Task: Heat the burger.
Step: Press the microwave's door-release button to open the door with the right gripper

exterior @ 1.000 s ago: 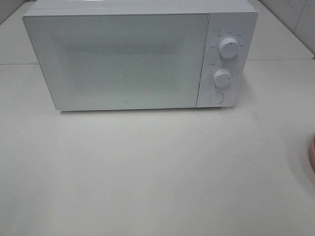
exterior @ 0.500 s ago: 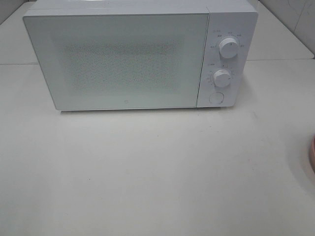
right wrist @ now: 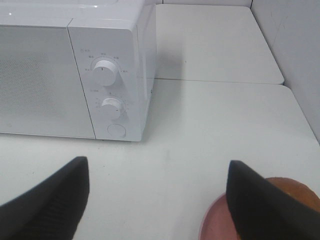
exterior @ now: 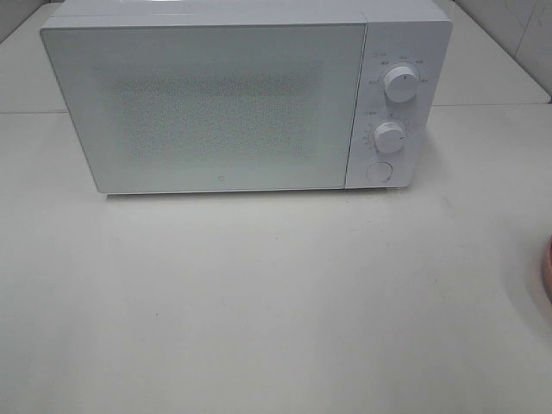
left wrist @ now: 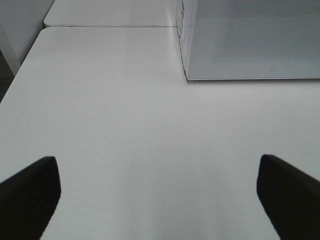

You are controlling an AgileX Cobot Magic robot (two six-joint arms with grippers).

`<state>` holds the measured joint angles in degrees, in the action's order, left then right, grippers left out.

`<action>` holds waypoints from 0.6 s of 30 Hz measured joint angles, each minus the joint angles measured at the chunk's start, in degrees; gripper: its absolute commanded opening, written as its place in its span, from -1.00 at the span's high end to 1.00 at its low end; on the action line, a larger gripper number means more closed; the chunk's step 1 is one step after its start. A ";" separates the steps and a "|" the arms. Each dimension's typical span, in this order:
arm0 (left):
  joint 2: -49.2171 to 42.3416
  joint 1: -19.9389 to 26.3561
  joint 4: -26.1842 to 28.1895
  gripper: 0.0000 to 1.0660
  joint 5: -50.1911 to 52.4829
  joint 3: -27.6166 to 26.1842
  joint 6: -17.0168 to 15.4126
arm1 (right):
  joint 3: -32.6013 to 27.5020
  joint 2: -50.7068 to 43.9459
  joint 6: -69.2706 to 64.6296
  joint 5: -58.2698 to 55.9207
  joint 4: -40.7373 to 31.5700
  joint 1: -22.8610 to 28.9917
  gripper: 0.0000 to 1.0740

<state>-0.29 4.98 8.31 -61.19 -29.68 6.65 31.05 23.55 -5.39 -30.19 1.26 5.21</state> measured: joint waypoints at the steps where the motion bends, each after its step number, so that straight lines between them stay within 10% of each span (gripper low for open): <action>1: 0.00 0.00 0.00 -0.89 0.00 0.00 0.00 | 0.00 1.89 0.00 2.06 0.06 0.00 -0.36; 18: 0.00 0.00 0.00 -0.89 0.00 0.00 0.00 | 0.00 18.68 0.00 20.40 2.01 0.00 -0.36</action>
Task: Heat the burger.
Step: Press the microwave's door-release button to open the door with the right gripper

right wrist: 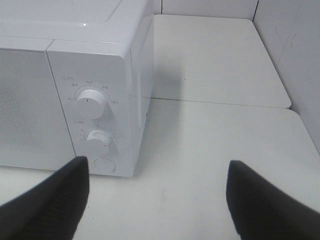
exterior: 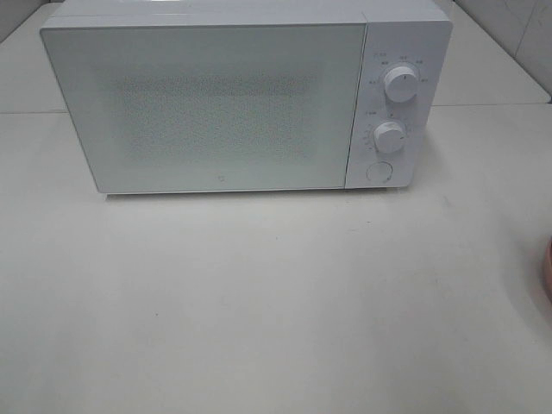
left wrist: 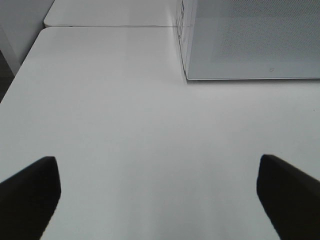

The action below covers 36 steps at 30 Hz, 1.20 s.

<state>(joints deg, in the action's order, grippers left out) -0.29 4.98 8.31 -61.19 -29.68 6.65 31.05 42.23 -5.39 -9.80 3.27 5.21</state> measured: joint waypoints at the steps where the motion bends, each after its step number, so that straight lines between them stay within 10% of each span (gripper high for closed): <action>1: 0.00 0.00 0.00 -0.89 0.00 0.00 0.00 | 0.00 0.00 0.00 0.00 0.00 0.00 -0.36; 20: 0.00 0.00 0.00 -0.89 0.00 0.00 0.00 | -11.63 16.67 3.04 40.05 0.69 0.00 -0.36; 36: 0.00 0.00 -0.06 -0.89 0.00 0.00 0.00 | -17.25 30.88 16.04 63.20 -20.00 11.40 -0.36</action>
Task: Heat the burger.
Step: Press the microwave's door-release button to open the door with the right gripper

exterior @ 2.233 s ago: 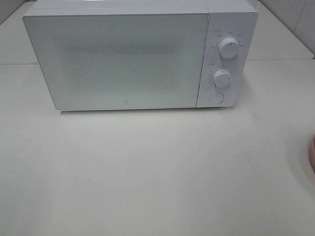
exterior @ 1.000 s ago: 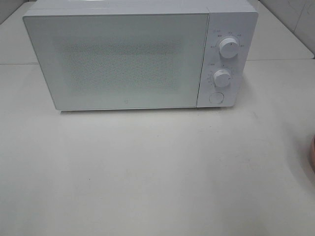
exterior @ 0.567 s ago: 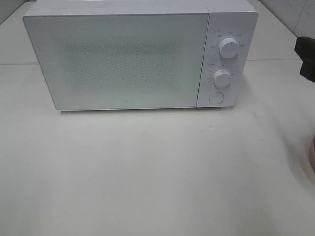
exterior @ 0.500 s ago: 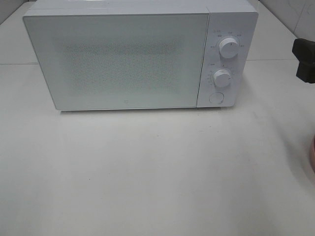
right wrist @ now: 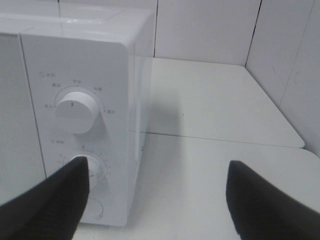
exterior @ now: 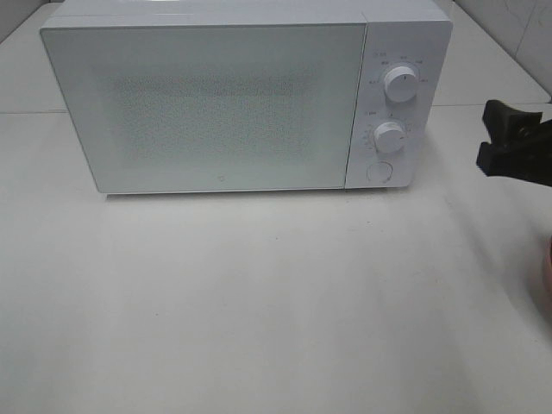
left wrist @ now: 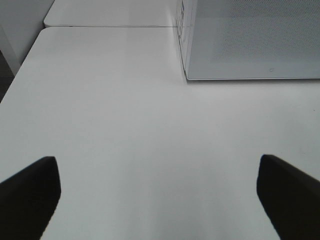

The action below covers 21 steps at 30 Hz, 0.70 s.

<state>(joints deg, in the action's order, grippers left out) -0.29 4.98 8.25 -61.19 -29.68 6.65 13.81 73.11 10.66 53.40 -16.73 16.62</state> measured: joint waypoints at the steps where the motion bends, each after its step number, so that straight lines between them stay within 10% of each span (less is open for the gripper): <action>1: 0.00 0.00 0.00 -0.89 0.00 0.00 0.00 | 0.00 0.00 0.00 0.00 0.00 0.00 -0.36; 21: 0.00 0.00 0.00 -0.89 0.00 0.00 0.00 | -0.34 12.61 4.18 13.41 -21.77 22.80 -0.36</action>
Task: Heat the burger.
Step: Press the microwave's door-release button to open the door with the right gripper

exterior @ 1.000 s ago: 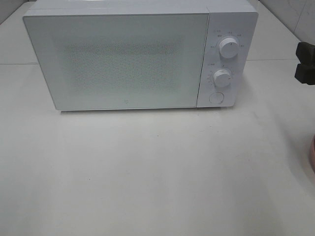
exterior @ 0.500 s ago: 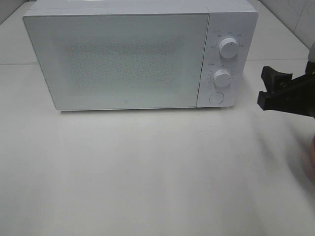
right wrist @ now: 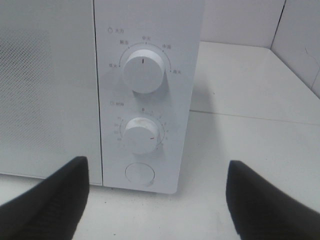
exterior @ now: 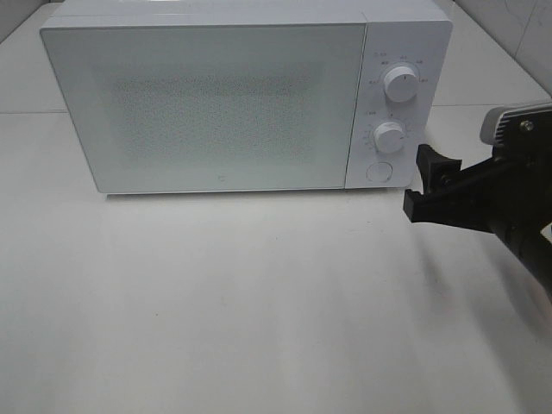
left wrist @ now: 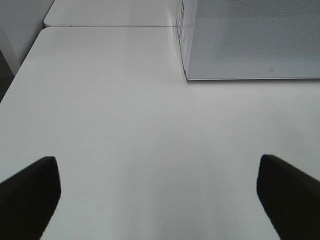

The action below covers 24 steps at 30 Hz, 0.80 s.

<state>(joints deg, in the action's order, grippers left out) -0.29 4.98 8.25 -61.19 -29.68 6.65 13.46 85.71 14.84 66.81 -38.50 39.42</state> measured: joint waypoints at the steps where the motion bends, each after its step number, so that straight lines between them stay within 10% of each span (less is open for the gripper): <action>1: 0.00 0.00 0.00 -0.89 0.00 0.00 0.00 | 0.00 1.60 -0.06 1.20 -0.97 1.20 -0.36; 24: 0.00 0.00 0.00 -0.89 0.00 0.00 0.00 | 0.06 8.48 -21.20 2.18 -1.26 2.29 -0.23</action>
<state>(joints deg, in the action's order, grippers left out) -0.29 4.98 8.25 -61.19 -29.68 6.65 13.52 94.19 -6.36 68.98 -39.76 41.71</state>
